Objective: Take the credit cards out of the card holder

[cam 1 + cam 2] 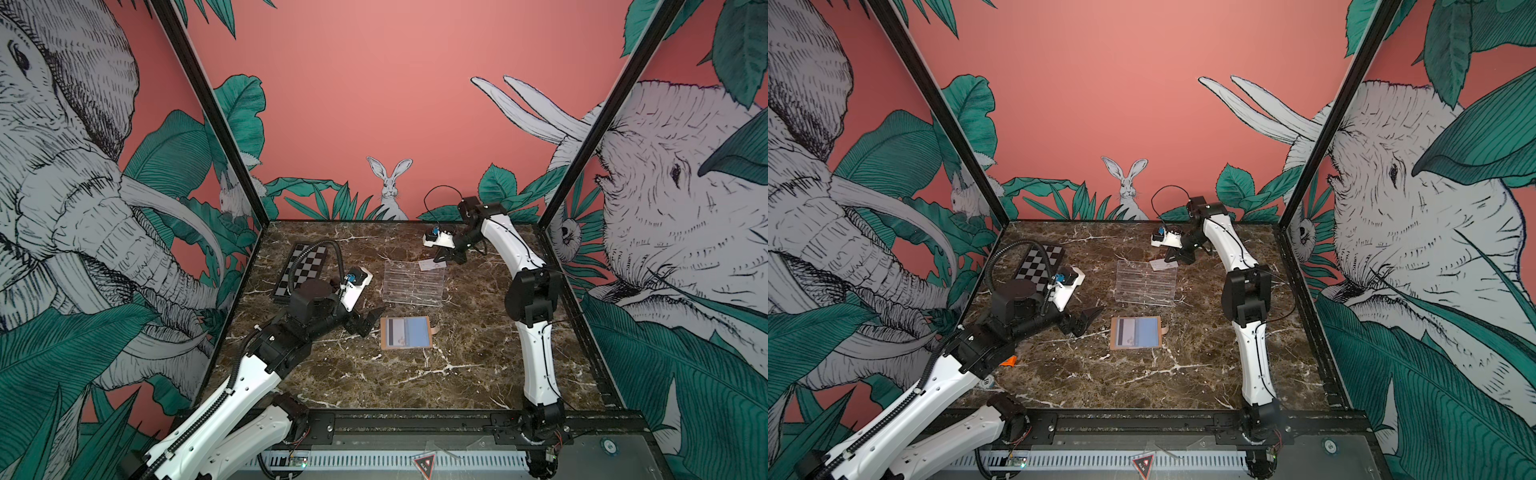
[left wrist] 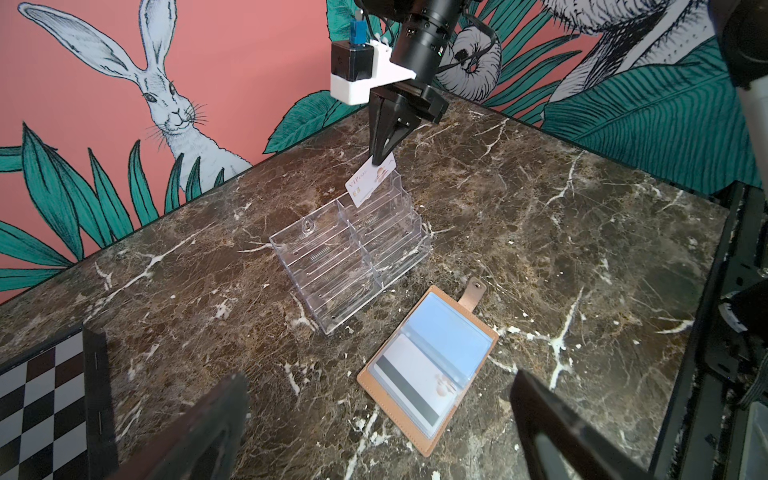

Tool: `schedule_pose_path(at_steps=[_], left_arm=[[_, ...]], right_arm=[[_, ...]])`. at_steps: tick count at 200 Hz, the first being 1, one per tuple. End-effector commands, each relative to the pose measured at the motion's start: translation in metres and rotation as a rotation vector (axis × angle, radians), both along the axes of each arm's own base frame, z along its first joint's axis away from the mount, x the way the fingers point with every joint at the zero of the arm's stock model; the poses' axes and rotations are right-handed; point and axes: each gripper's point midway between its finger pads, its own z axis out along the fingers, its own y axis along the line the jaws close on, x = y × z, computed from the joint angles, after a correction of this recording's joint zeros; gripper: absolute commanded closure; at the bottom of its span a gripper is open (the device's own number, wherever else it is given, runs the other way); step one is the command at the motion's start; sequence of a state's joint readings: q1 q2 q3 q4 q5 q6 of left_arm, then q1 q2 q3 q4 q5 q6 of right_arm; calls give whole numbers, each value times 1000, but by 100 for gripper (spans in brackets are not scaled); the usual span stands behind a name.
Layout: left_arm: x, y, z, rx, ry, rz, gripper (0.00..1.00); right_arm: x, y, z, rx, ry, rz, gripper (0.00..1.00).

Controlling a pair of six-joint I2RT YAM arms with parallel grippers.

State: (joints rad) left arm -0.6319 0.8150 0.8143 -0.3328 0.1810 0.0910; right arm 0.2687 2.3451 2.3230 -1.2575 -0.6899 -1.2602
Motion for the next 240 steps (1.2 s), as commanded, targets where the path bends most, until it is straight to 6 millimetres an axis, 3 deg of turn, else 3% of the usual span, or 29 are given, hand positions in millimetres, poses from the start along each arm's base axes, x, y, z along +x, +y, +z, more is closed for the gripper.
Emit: schedule_pose_path(at_steps=[1, 96, 240], left_arm=[[0, 2, -3, 16, -3, -4, 1], [-2, 1, -2, 13, -4, -9, 1], [-2, 1, -1, 8, -2, -12, 1]], right_arm=[[-2, 4, -7, -15, 14, 18, 100], [-2, 11, -13, -21, 30, 10, 100], [3, 6, -26, -68, 50, -41, 100]])
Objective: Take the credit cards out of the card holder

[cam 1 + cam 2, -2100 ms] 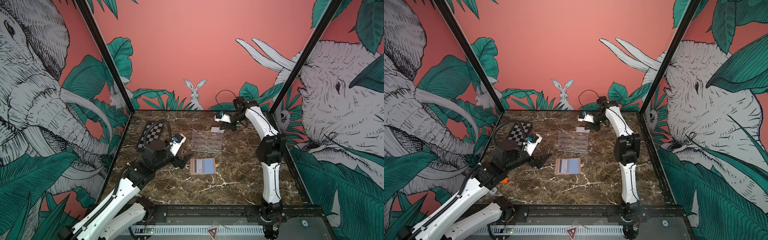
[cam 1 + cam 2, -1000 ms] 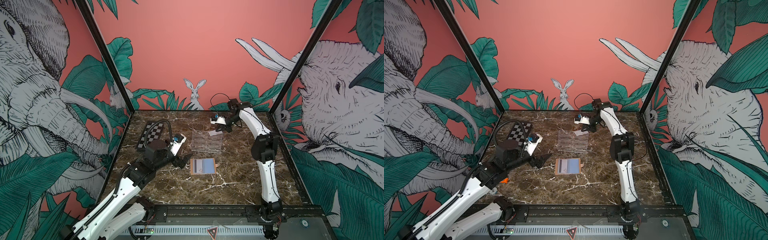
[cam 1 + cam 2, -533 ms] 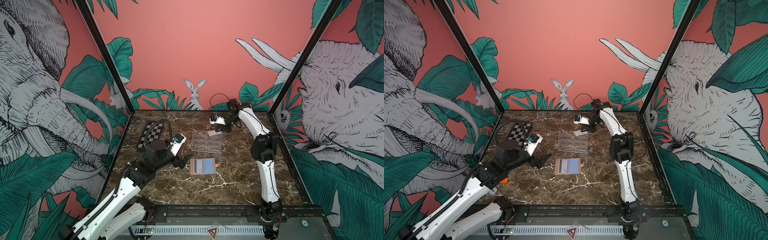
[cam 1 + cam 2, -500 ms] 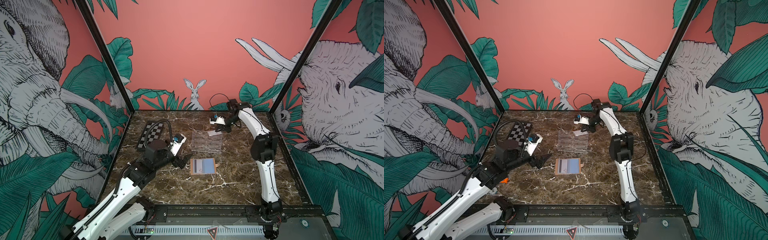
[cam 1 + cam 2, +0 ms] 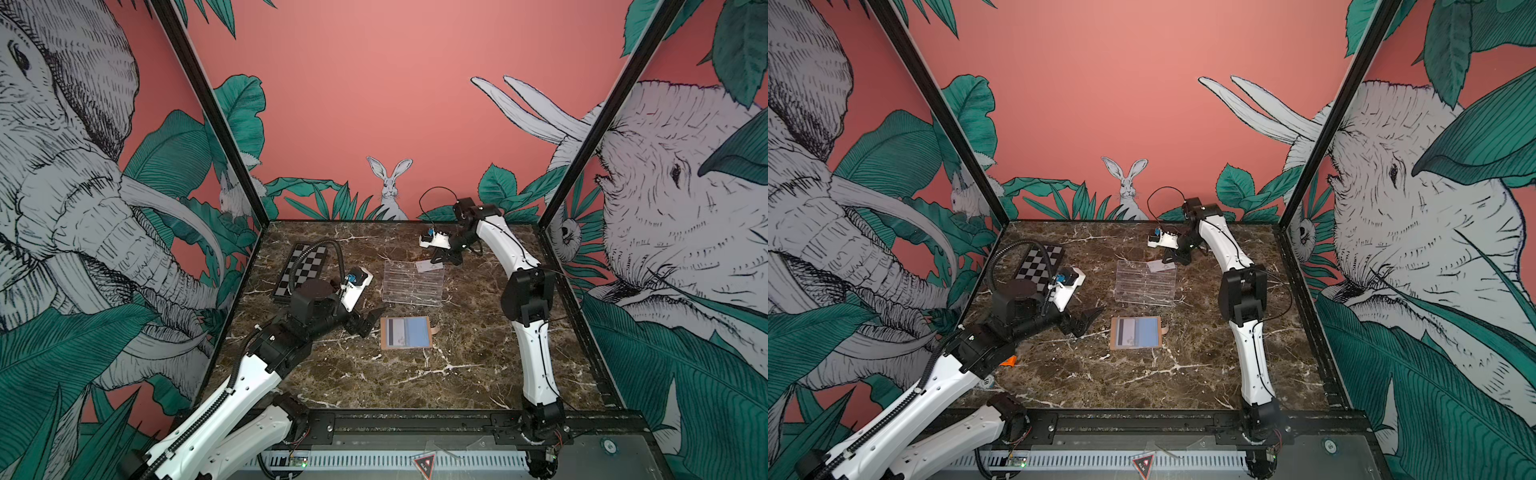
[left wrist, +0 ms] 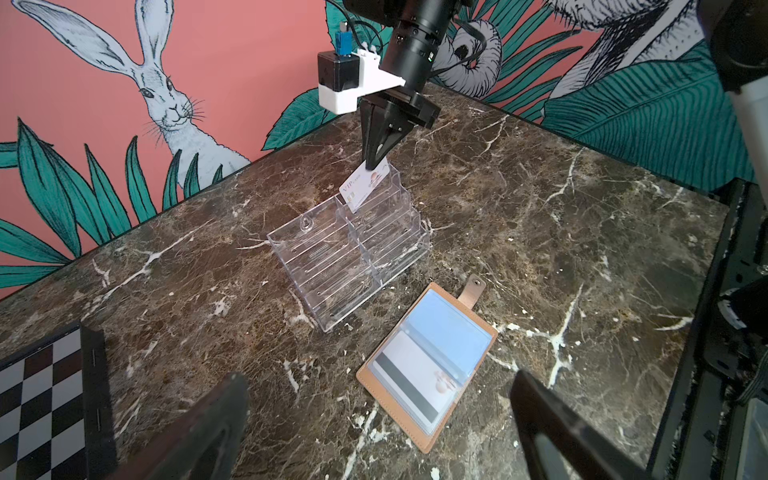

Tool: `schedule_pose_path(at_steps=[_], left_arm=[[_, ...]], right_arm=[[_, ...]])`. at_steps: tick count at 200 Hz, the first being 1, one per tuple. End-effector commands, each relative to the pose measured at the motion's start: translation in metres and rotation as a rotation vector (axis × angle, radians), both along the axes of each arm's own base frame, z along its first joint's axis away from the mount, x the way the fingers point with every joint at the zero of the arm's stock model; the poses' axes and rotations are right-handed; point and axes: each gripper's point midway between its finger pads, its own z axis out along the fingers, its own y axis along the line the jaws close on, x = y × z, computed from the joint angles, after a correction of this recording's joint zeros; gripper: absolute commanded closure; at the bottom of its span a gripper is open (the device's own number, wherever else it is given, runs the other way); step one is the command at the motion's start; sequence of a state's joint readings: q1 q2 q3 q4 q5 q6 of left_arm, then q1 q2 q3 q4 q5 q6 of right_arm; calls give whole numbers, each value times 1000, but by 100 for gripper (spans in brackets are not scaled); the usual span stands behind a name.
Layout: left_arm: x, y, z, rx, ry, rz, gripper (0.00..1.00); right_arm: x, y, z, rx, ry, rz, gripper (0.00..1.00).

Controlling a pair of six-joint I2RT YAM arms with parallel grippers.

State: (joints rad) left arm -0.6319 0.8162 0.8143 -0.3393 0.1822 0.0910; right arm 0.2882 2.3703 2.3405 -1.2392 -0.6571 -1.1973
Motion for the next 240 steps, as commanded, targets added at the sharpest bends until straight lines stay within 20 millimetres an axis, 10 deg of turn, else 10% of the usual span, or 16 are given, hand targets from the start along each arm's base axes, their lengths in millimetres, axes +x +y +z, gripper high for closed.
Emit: schedule_pose_path(at_steps=[1, 56, 166, 240], left_arm=[[-2, 0, 0, 4, -9, -11, 1], [-2, 0, 1, 5, -8, -11, 1], [-3, -2, 5, -20, -5, -20, 1], [-4, -5, 7, -97, 44, 0, 1]], right_arm=[[-2, -1, -17, -38, 31, -4, 100], [1, 0, -12, -33, 23, -21, 100], [-1, 4, 25, 24, -40, -61, 65], [22, 6, 147, 265, -446, -253, 28]])
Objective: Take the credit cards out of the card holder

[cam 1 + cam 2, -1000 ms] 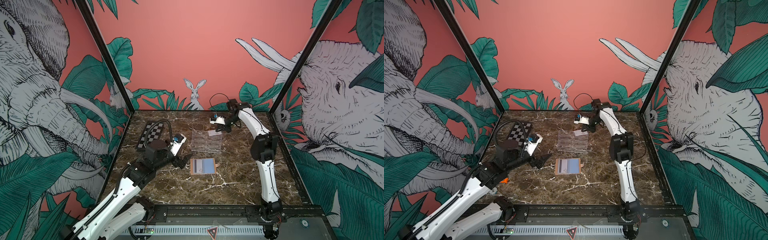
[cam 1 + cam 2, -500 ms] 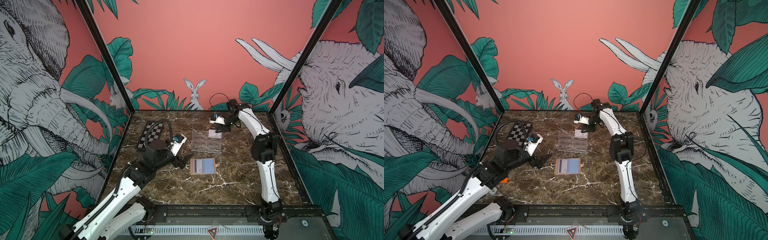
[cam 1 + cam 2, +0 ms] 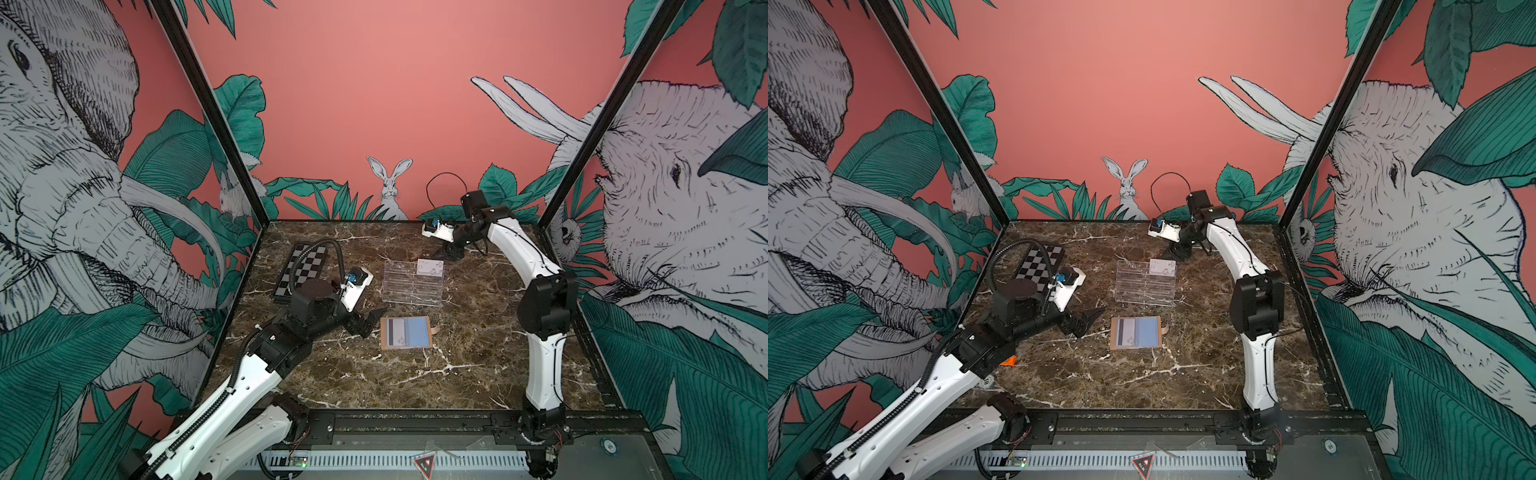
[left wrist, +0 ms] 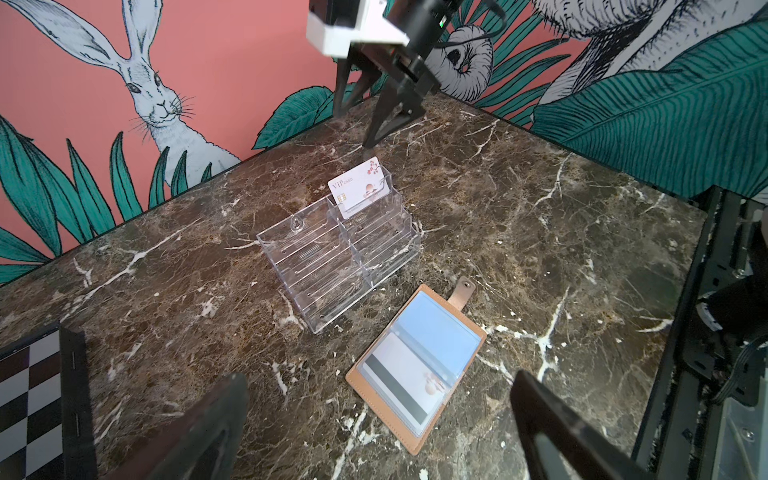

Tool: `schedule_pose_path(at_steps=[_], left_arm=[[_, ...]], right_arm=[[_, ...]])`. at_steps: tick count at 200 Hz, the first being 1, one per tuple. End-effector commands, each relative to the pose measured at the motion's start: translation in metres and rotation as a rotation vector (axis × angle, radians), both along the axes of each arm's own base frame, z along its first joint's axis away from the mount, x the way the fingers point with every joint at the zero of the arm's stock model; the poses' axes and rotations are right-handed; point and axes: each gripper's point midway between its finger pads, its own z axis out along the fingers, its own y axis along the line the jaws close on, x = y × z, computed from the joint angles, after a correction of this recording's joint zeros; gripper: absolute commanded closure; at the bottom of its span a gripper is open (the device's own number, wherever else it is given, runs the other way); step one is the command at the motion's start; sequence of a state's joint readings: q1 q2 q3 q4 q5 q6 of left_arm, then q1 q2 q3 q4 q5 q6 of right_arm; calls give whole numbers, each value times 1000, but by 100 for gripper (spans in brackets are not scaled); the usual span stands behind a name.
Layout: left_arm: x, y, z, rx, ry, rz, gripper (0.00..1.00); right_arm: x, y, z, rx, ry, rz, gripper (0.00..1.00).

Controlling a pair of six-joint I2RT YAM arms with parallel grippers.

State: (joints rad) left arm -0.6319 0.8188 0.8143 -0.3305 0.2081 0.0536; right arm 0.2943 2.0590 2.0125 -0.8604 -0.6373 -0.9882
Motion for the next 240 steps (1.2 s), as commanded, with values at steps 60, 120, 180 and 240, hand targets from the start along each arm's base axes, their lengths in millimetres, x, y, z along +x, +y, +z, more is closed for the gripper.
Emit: schedule_pose_path(at_steps=[60, 120, 180, 240], left_arm=[[4, -4, -26, -189, 239, 122, 1], [11, -9, -72, -270, 486, 246, 1], [15, -5, -128, -377, 770, 364, 3], [12, -16, -155, -452, 922, 369, 9]], right_arm=[[-12, -63, 205, 576, -593, -537, 2], [-63, -157, 216, 832, -358, -1059, 2], [-118, -156, 199, 897, -219, -1019, 2], [-135, -142, 161, 832, -22, -1007, 2]])
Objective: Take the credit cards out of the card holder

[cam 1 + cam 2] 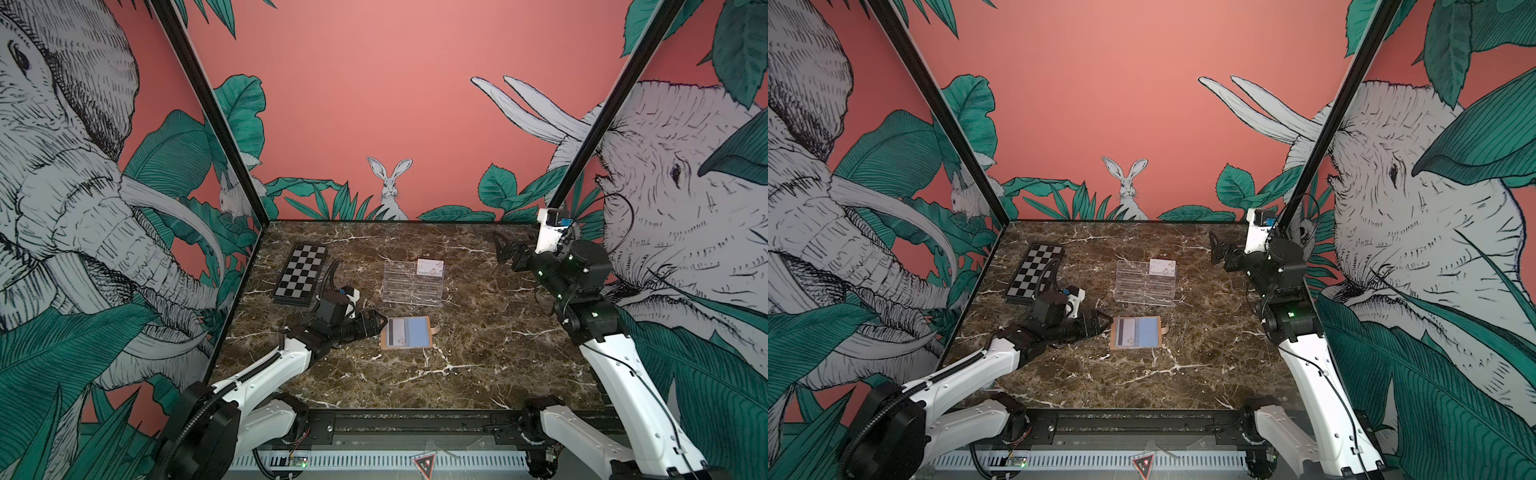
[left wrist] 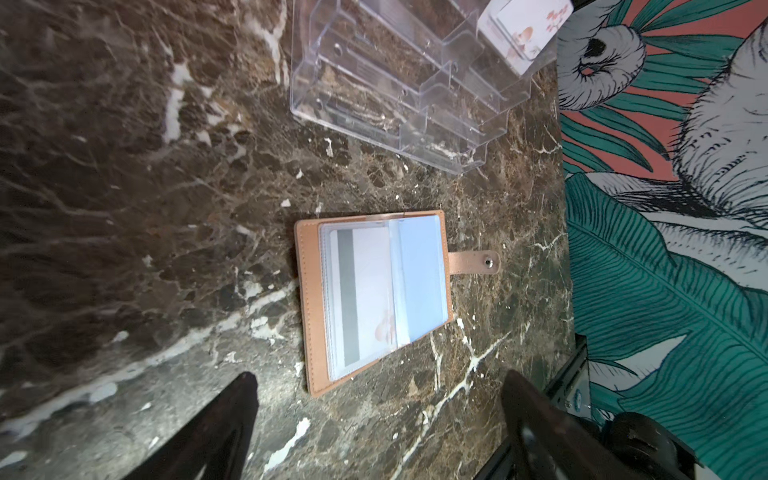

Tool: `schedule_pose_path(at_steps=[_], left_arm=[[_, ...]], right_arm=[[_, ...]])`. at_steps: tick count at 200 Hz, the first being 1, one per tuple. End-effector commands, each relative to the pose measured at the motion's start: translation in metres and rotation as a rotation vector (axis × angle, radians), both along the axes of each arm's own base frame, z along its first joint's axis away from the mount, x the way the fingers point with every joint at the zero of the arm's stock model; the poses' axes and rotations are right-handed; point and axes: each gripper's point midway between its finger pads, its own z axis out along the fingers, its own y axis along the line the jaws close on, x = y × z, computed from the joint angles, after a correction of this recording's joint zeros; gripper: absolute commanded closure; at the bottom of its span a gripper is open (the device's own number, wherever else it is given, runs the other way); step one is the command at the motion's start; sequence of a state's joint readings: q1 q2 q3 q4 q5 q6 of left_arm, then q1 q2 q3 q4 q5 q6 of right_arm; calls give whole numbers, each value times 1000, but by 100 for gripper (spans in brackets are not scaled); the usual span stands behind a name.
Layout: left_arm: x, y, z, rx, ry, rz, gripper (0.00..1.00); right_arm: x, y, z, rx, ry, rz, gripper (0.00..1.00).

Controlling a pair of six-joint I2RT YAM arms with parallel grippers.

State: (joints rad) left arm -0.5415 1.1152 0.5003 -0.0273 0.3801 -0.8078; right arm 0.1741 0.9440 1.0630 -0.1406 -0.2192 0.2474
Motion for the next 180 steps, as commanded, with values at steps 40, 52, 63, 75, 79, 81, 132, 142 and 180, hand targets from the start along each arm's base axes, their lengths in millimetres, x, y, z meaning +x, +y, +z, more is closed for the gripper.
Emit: schedule_pose_path(at_steps=[40, 52, 63, 75, 79, 81, 132, 142, 180], left_arm=[[1, -13, -2, -128, 55, 15, 11], [1, -14, -2, -132, 58, 13, 11], [1, -13, -5, -129, 63, 18, 11], [1, -12, -7, -124, 66, 26, 11], [1, -11, -8, -124, 67, 29, 11], [1, -11, -8, -123, 68, 29, 11], [-1, -9, -27, -115, 107, 46, 14], [-1, -11, -29, -121, 114, 42, 16], [0, -15, -37, -124, 131, 24, 16]], right_arm=[[-18, 18, -45, 63, 174, 111, 2], [-20, 21, -54, 72, 204, 130, 2], [-23, 24, -65, 85, 239, 144, 2], [-28, 30, -73, 109, 265, 185, 3], [-29, 33, -75, 115, 273, 203, 3], [-30, 34, -76, 118, 276, 210, 3], [-38, 43, -122, 161, 427, 246, 6], [-40, 45, -133, 163, 461, 253, 7], [-43, 61, -161, 138, 535, 264, 10]])
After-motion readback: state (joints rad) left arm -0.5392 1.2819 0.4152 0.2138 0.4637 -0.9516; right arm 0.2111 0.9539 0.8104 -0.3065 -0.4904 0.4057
